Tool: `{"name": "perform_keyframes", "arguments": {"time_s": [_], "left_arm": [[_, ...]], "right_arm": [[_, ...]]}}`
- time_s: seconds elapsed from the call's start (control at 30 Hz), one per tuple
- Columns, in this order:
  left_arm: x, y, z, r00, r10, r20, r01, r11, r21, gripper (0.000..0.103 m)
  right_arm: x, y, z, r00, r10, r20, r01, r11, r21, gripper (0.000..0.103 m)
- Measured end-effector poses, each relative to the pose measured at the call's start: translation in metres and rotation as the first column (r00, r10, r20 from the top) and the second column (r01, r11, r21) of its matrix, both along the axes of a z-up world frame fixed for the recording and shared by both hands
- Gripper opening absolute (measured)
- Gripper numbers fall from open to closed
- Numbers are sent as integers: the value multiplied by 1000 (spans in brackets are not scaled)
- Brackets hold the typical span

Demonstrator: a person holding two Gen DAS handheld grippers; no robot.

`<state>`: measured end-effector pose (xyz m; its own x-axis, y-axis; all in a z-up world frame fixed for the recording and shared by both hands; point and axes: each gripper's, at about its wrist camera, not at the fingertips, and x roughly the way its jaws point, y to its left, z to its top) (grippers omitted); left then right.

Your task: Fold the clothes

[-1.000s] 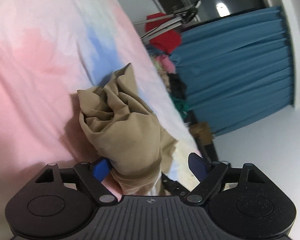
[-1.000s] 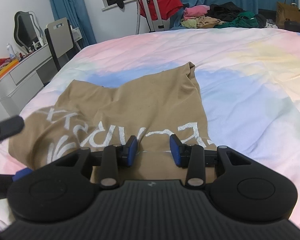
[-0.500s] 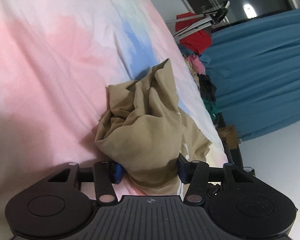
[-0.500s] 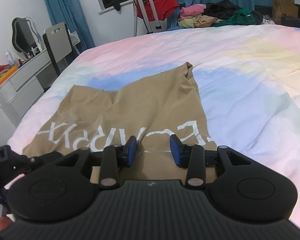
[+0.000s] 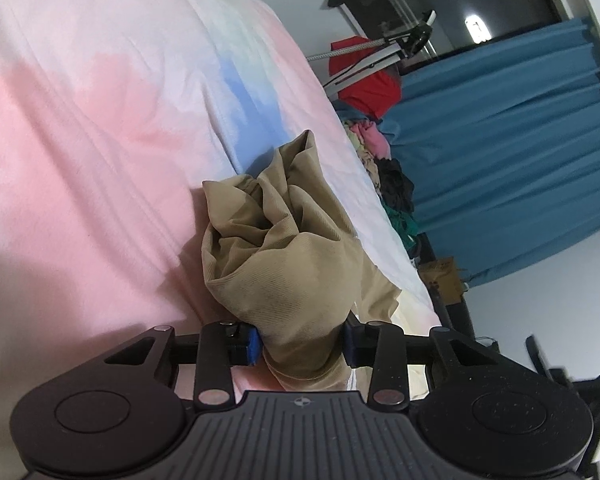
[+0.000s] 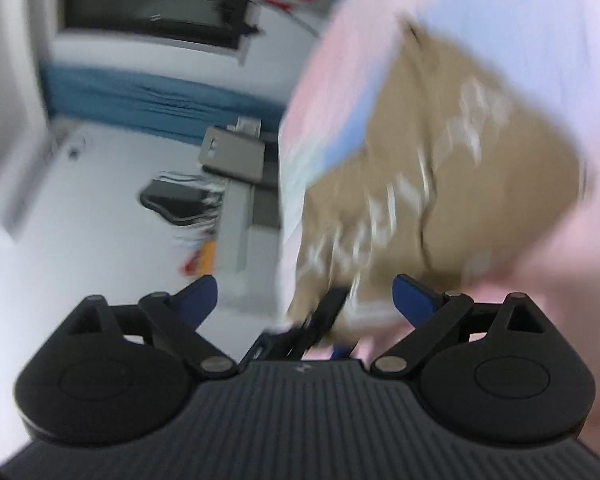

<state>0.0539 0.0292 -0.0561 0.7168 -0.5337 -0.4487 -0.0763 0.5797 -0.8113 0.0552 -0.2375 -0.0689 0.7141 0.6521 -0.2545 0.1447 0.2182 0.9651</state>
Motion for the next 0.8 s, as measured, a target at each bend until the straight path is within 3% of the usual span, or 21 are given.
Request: {"name": "perform_keyframes", "arguments": {"time_s": [0.07, 0.2, 0.33, 0.47, 0.5, 0.6, 0.8], "left_arm": [[-2, 0, 1, 1000, 3, 10, -3, 1000, -2, 37], [2, 4, 1, 999, 13, 33, -12, 999, -39, 32], [3, 7, 3, 998, 19, 55, -16, 998, -54, 30], [4, 8, 2, 999, 22, 49, -19, 997, -75, 30], [4, 8, 3, 999, 20, 50, -16, 997, -77, 30], [4, 7, 5, 998, 18, 54, -14, 998, -66, 30], [-11, 15, 24, 998, 4, 61, 5, 989, -146, 29]], "right_arm": [[5, 5, -19, 998, 19, -65, -15, 998, 65, 97], [10, 8, -43, 993, -14, -121, 28, 994, 108, 97], [-5, -9, -51, 959, -231, -165, 241, 970, 44, 94], [-18, -24, -50, 905, -379, -193, 377, 925, -46, 61], [-18, -26, -51, 899, -391, -197, 387, 920, -61, 51], [-18, -18, -46, 903, -395, -170, 381, 918, -109, 33], [-38, -12, -5, 915, -404, -6, 395, 898, -193, 29]]}}
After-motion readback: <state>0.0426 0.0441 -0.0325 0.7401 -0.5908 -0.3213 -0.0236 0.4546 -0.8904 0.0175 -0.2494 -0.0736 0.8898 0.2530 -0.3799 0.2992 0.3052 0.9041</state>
